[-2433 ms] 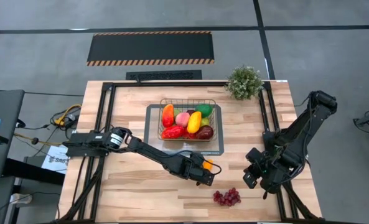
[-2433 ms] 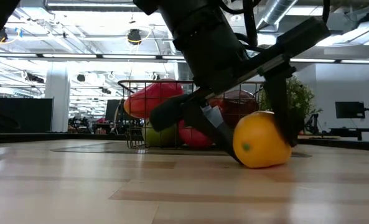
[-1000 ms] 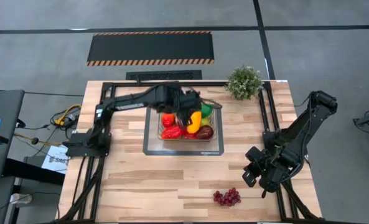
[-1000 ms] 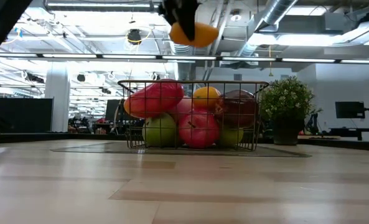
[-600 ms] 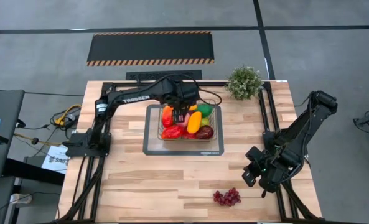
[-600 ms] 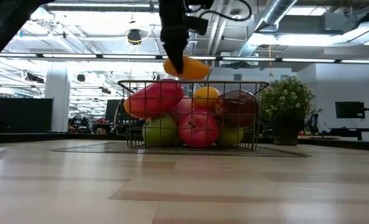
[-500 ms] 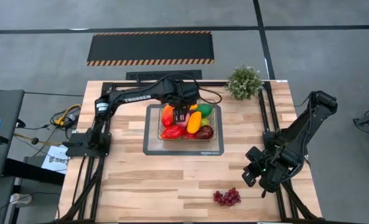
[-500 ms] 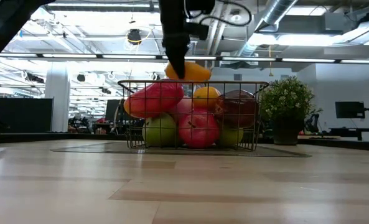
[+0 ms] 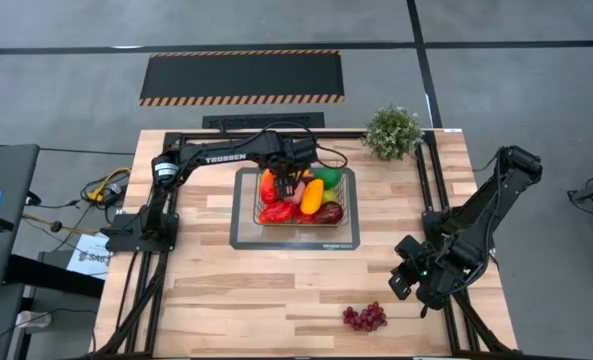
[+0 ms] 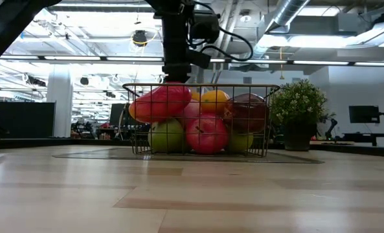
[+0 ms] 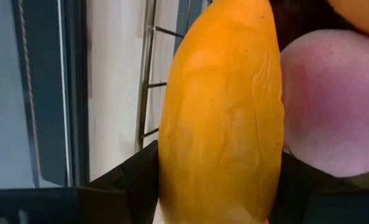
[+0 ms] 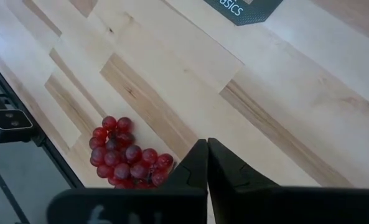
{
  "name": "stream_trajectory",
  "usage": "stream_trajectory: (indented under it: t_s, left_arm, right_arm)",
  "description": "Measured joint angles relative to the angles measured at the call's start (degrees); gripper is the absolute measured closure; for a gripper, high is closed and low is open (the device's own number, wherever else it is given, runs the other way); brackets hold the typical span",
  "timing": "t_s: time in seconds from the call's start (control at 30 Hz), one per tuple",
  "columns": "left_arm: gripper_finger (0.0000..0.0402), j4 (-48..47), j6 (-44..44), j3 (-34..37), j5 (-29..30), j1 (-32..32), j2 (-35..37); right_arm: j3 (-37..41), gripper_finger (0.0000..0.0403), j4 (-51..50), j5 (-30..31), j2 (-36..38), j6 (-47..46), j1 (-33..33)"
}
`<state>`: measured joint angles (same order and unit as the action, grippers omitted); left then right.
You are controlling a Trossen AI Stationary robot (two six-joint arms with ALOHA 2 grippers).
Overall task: Build produce basket
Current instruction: Put the yellow mango into the bin, then put the red grapes into the bin
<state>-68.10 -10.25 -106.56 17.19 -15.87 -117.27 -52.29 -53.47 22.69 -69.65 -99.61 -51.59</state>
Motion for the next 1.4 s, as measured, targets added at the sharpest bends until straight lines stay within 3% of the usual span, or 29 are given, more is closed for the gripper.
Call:
stream_trajectory:
  t_s: [0.57, 0.83, 0.93, 1.17, 1.3, 1.4]
  left_arm:
    - [0.0107, 0.27, 3.49, -0.18, -0.18, 0.01, 0.00]
    - [0.0102, -9.60, 7.47, -10.11, -2.01, 1.91, 0.00]
    - [0.0102, -11.27, 12.40, -14.91, -6.30, 3.31, 0.02]
    - [0.0102, -5.15, 25.17, -18.47, -22.47, 10.32, 0.07]
    - [0.0102, -0.78, 26.47, -16.91, -24.12, 17.66, 0.07]
    - [0.0102, 5.61, 27.39, -14.81, -20.80, 23.09, 0.06]
  right_arm:
    - [0.00, 0.0384, -0.02, 0.03, 0.00, -0.92, 0.00]
    - [0.00, 0.0379, -0.02, -0.01, 0.00, -0.92, 0.00]
    - [0.00, 0.0381, 0.42, -0.06, 0.00, -0.92, 0.00]
    - [0.00, 0.0382, 4.92, -0.25, -0.12, -0.63, -1.95]
    - [0.00, 0.0381, 9.41, -0.32, -2.46, -0.63, -4.30]
    - [-0.04, 0.0381, 12.64, -0.33, -5.71, -1.95, -5.94]
